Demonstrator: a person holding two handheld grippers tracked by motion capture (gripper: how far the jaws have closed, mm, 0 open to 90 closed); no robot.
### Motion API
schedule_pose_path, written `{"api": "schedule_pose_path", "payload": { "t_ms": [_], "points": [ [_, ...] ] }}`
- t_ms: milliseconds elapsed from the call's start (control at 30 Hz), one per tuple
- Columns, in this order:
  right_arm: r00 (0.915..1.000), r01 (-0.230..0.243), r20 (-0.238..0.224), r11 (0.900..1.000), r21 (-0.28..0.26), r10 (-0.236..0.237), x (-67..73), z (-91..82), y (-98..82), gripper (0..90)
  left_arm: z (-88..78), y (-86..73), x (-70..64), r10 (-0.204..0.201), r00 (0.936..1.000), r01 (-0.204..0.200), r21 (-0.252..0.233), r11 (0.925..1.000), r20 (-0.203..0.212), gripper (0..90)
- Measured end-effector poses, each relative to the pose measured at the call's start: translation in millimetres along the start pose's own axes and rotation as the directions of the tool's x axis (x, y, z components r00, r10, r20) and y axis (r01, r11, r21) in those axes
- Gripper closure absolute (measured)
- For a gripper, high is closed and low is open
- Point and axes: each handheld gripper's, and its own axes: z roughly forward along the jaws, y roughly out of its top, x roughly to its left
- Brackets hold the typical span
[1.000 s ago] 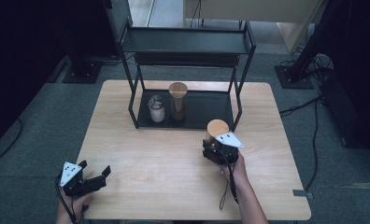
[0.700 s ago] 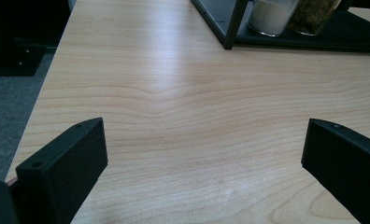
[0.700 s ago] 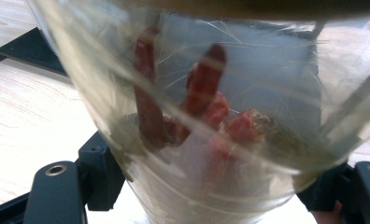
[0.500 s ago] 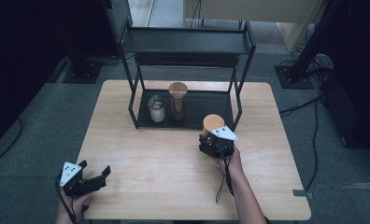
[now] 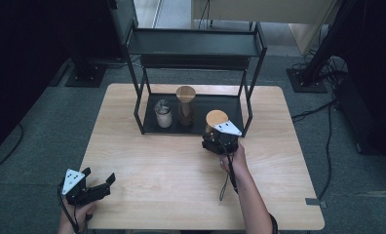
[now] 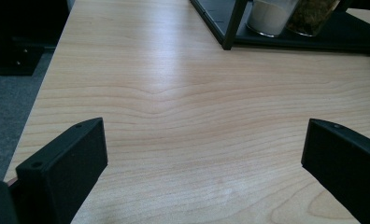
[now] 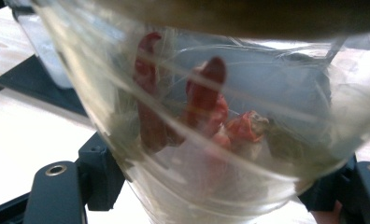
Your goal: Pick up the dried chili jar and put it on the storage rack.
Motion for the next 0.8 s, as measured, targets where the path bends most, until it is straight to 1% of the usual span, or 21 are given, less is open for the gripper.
{"api": "schedule_pose_path", "payload": {
  "t_ms": [267, 433, 633, 800],
  "points": [
    [0.9997, -0.022, 0.009, 1.0, 0.003, 0.022, -2.3, 11.4, 14.4, 24.9, 0.0, 0.0, 0.3, -0.003, 1.0, 0.003, -0.001, 1.0, 0.001, 0.5],
    [0.9997, -0.018, 0.018, 1.0, 0.007, 0.017, -3.8, 19.5, 22.0, 24.8, -0.1, -0.1, 0.4, -0.005, 1.0, 0.005, -0.003, 1.0, 0.001, 0.5],
    [0.9991, -0.031, 0.029, 0.999, 0.016, 0.031, -6.9, 30.0, 28.2, 24.9, -0.2, -0.1, 0.7, -0.007, 1.0, 0.007, -0.003, 1.0, 0.002, 0.5],
    [0.9984, -0.04, 0.041, 0.999, 0.027, 0.039, -9.9, 40.0, 30.0, 24.9, -0.2, -0.1, 0.9, -0.01, 0.9999, 0.01, -0.004, 0.9999, 0.003, 0.5]
  ]
}}
